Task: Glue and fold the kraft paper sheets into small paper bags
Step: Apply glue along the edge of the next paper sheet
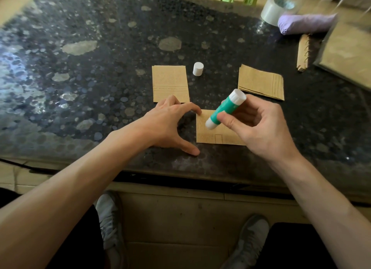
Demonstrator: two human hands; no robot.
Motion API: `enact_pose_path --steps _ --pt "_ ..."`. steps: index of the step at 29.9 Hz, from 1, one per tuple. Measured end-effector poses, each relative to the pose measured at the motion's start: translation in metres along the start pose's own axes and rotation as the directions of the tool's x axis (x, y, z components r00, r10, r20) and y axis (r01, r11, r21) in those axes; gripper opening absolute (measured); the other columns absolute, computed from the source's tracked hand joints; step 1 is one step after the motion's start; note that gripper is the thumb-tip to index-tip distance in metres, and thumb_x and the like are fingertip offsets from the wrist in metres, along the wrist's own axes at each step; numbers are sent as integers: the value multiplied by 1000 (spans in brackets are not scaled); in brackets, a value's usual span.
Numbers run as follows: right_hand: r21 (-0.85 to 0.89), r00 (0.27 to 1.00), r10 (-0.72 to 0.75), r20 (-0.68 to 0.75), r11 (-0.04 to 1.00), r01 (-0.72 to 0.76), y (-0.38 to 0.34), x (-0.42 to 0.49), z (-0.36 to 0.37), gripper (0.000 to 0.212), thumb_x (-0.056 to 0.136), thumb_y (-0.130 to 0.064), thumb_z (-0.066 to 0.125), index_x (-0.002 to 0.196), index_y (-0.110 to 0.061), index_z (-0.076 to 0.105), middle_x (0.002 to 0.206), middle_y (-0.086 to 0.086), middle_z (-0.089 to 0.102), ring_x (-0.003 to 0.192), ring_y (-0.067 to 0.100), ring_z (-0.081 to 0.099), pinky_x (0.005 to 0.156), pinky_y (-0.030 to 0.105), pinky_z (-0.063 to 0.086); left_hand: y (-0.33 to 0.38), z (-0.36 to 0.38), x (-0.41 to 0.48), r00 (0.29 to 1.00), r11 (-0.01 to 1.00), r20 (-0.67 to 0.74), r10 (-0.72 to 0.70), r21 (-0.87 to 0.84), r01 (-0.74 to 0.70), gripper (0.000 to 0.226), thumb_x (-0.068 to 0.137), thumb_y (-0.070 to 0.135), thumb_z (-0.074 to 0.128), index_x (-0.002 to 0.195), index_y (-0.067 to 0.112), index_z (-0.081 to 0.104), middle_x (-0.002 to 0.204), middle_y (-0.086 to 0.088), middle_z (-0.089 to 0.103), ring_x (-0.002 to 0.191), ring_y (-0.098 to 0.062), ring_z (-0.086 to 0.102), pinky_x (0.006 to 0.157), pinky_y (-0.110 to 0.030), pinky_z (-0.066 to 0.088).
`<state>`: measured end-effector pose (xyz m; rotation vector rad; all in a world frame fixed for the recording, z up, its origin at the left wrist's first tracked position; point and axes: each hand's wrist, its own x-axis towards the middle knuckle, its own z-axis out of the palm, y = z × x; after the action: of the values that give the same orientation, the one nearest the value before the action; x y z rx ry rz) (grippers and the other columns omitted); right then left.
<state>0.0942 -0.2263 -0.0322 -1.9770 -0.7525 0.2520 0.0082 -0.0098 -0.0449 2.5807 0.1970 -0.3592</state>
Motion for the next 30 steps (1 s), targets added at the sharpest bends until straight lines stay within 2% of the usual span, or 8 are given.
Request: enact_pose_path --steps 4,7,10,15,23,27,30 --pt "-90 1000 -4 13 996 5 8 4 10 29 90 -32 80 115 -21 73 109 -15 74 106 1 69 94 29 59 0 0 2 1000 999 -22 0 -40 -1 58 89 61 62 142 46 43 122 3 38 124 -19 38 107 -39 37" --pt "-166 999 -30 46 985 38 11 4 15 30 91 -36 78 118 -24 71 110 -17 72 107 -2 67 93 22 55 1 4 3 998 999 -69 -10 -43 7 44 98 53 54 141 44 46 119 2 40 123 -21 41 106 -40 39" --pt "-210 997 -39 66 976 52 9 5 18 30 92 -39 77 118 -29 68 108 -23 69 108 -7 64 89 10 50 4 10 3 990 1000 -140 -17 -16 15 44 97 53 56 139 44 47 117 2 41 121 -21 44 97 -34 38" --pt "-210 999 -48 20 976 52 8 5 22 45 85 -55 75 119 -27 69 110 -19 69 104 -3 65 87 16 54 6 17 5 976 999 -211 -51 7 53 48 90 58 63 134 46 48 120 2 44 121 -20 46 87 -31 37" --pt "-228 996 -54 69 971 69 8 4 14 33 90 -38 79 120 -28 69 110 -18 72 103 -1 68 91 30 59 6 18 6 971 998 -231 -61 12 66 51 85 60 67 131 46 50 120 1 47 119 -20 46 85 -31 36" --pt "-251 992 -45 117 965 73 5 3 11 34 92 -35 78 124 -27 70 115 -16 71 109 1 66 95 27 56 5 19 6 971 998 -231 -59 13 64 51 85 61 68 131 47 50 118 3 46 118 -19 46 85 -31 37" --pt "-261 991 -57 125 961 89 5 4 10 33 91 -37 78 122 -28 70 114 -18 70 108 -1 66 93 20 54 5 18 6 972 998 -230 -58 6 61 51 85 61 68 131 47 50 117 3 45 118 -19 46 84 -32 37"
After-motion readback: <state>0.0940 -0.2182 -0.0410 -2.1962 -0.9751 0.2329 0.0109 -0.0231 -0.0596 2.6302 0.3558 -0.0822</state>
